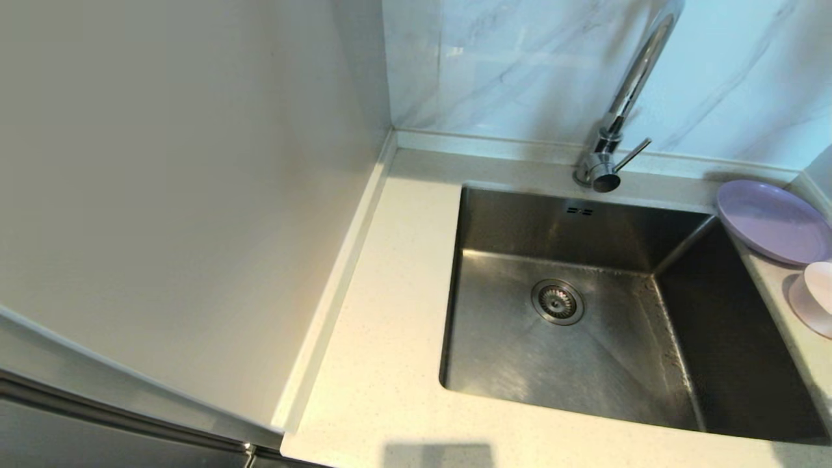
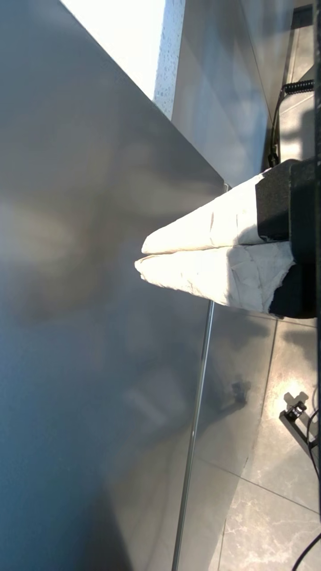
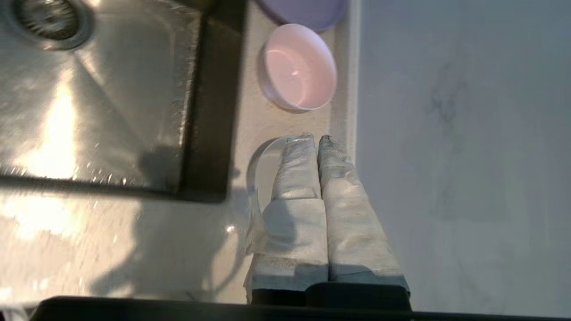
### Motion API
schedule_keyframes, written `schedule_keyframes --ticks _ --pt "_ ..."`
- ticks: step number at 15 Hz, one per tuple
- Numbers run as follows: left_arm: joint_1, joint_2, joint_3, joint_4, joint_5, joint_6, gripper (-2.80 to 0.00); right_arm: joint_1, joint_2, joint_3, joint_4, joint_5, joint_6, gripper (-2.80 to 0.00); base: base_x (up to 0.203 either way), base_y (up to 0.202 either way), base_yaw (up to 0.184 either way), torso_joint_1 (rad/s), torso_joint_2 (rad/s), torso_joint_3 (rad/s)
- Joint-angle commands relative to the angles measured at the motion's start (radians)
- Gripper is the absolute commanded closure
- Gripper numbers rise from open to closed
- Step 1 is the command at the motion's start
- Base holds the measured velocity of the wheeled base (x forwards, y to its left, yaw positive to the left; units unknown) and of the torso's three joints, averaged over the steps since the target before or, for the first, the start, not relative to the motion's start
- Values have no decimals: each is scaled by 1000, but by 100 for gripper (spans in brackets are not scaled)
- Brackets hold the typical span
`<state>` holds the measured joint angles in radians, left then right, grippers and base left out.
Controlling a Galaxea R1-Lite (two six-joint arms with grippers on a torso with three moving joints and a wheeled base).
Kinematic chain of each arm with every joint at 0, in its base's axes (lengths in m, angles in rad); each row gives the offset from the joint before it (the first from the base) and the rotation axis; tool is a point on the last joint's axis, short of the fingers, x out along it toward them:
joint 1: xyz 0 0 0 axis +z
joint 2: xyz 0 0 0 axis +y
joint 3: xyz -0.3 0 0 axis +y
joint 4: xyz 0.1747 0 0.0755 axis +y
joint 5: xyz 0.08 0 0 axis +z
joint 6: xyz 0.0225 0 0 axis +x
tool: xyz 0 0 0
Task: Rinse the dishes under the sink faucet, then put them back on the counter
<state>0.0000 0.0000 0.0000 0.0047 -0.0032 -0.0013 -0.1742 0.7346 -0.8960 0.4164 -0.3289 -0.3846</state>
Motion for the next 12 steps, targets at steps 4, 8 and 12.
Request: schedule_keyframes --ticks 4,8,12 --pt "0 0 0 0 0 0 0 221 -373 168 54 -77 -10 0 0 0 0 0 0 0" --pt "0 0 0 0 0 0 0 158 -481 294 53 -78 130 0 0 0 0 0 0 0" --pt "0 0 0 0 0 0 0 164 -545 412 4 -71 219 0 0 0 0 0 0 0"
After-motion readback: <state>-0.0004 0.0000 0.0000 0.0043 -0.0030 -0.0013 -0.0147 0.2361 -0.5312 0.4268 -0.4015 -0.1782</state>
